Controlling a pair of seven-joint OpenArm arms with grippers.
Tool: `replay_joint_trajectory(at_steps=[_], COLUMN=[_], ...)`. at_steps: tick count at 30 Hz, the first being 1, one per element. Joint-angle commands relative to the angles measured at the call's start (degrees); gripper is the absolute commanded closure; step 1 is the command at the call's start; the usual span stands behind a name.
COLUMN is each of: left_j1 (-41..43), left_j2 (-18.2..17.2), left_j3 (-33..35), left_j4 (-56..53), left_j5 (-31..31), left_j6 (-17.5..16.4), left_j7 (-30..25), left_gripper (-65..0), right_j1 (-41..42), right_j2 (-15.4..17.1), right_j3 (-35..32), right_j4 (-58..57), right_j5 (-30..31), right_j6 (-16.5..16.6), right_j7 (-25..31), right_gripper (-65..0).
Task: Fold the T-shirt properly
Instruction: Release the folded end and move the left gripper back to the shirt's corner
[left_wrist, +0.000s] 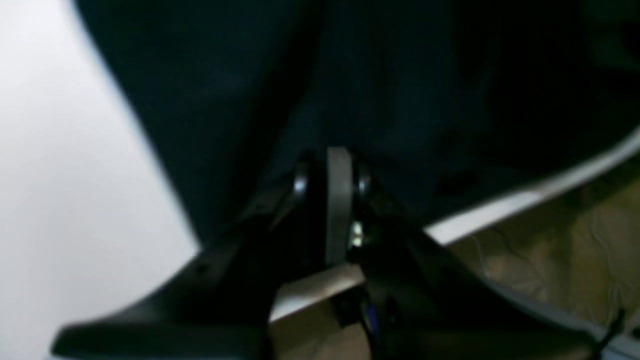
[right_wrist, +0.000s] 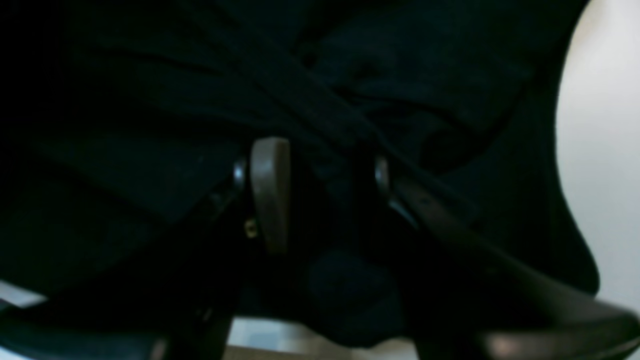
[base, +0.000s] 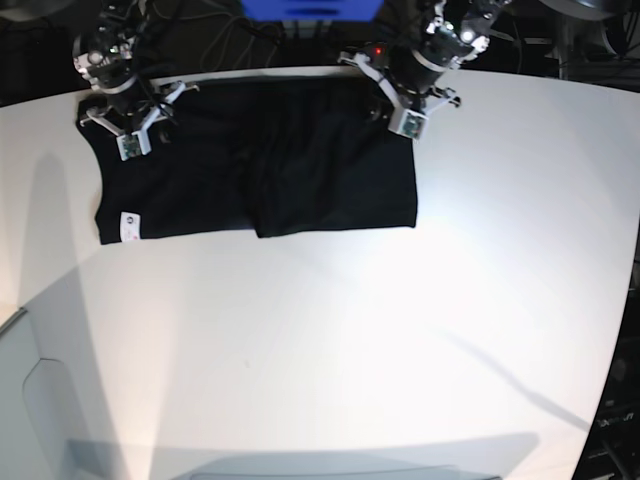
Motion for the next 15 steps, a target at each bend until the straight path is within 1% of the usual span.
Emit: replay_joint_trajectory(at_steps=[1,7,10,12,15], left_j1=[0.07,-0.55,-1.08,-1.25,-1.34], left_j2=[-0.06,-0.15,-0.06,-0.06,-0.06], left_j3=[-1.43,-12.85,-17.78,-20.33,-22.35], left_j4=[1.24,1.15,0.98,0.71,0.71], left_j5=[-1.49,-15.64,-21.27,-23.12,-23.20], left_j6=[-0.03,-0.20,-0.20,-0.20,-0.20], left_j7=[-0.89,-0.89,-0.80,-0.80,-0.72], left_gripper=[-4.4,-4.7,-4.8,-4.8,-4.9], right_j1=[-0.05,-0.05,-0.05,-0.05,-0.05], right_j2=[0.33,0.33,0.33,0.33,0.33], right_j3=[0.09,0.09,0.09,0.09,0.09], right_j4=[0.68,0.68,0.68,0.68,0.68], right_j5=[0.49,0.49,0.49,0.49,0.49], right_j6=[0.80,0.80,0.80,0.80,0.80], right_j7=[0.56,0.56,0.56,0.56,0.56], right_gripper=[-22.3,-22.3,-22.3,-22.3,-22.3])
